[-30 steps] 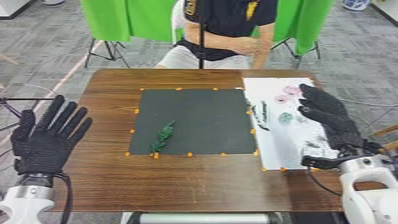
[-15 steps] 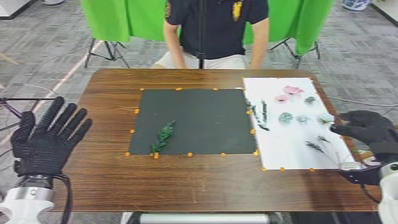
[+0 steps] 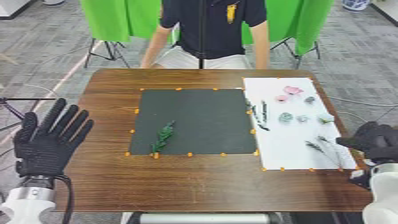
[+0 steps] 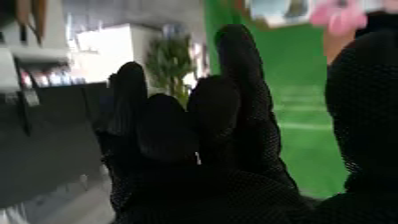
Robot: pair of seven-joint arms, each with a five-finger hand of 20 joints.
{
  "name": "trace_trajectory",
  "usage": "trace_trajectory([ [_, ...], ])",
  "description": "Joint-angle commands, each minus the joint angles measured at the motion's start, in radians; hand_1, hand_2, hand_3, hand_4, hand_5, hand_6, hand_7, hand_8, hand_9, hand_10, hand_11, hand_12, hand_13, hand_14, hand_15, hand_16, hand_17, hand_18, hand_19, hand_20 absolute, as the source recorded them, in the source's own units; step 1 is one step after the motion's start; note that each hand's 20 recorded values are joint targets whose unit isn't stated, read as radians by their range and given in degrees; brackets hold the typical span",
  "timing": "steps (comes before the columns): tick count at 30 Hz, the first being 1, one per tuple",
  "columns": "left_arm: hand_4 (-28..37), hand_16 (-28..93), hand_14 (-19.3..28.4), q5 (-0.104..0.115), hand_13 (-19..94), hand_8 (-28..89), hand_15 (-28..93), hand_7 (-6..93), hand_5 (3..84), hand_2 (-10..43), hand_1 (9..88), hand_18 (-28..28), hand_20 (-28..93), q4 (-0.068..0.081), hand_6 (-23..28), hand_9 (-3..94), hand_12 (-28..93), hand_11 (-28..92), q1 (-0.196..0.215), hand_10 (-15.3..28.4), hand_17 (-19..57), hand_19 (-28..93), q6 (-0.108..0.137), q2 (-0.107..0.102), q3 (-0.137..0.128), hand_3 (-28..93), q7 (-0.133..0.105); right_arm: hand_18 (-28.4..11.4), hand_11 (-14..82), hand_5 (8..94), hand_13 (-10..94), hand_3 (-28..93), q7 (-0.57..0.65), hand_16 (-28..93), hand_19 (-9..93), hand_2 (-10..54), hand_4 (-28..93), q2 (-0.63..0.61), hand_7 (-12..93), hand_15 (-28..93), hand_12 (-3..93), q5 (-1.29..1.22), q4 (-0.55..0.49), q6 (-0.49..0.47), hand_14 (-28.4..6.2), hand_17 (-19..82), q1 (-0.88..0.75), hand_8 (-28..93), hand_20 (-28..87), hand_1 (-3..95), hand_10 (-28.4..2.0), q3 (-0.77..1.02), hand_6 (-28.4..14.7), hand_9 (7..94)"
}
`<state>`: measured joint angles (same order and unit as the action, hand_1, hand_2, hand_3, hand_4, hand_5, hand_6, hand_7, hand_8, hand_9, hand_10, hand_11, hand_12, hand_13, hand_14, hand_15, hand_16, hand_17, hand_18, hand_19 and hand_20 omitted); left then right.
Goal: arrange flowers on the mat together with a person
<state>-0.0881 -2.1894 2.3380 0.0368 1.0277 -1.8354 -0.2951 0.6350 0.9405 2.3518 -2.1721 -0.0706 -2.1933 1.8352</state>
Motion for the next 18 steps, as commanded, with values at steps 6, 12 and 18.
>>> trace_trajectory([
  [6,-28.3,-2,16.3,0.005,27,-8,30,9.1,41.1,13.9,26.1,15.4,15,0.011,8.0,35.2,11,16,-0.011,15.4,-7.3,30,0.02,0.006,0.039,68,0.038,-24.1,63.4,67.4,64,69,0.03,61,84,-9.5,-28,0.031,22,80,50.6,-0.08,0.07,-0.018,-16.9,35,0.019,-12,45,30.7,-12.8,-0.08,-1.3,69.9],
  [12,-28.3,-3,16.4,0.004,27,-9,30,9.4,41.2,14.0,25.6,15.3,15,0.01,8.0,35.2,11,17,-0.011,15.5,-7.2,30,0.028,0.006,0.037,69,0.035,-24.0,63.5,68.4,64,72,0.119,60,84,-9.5,-28,0.027,25,81,50.6,-0.088,0.09,0.011,-16.7,35,0.047,-12,45,34.1,-12.6,-0.129,-1.1,70.3],
  [18,-28.3,-3,16.3,0.008,27,-9,30,9.7,41.3,14.2,25.8,15.4,15,0.01,8.0,35.4,11,17,-0.01,15.5,-7.4,31,0.034,0.007,0.043,69,0.036,-24.0,62.1,67.9,65,71,0.151,58,86,-9.5,-24,0.027,46,81,53.5,-0.084,0.101,0.07,-15.7,37,0.059,13,42,50.9,-11.6,-0.162,-0.5,72.2],
])
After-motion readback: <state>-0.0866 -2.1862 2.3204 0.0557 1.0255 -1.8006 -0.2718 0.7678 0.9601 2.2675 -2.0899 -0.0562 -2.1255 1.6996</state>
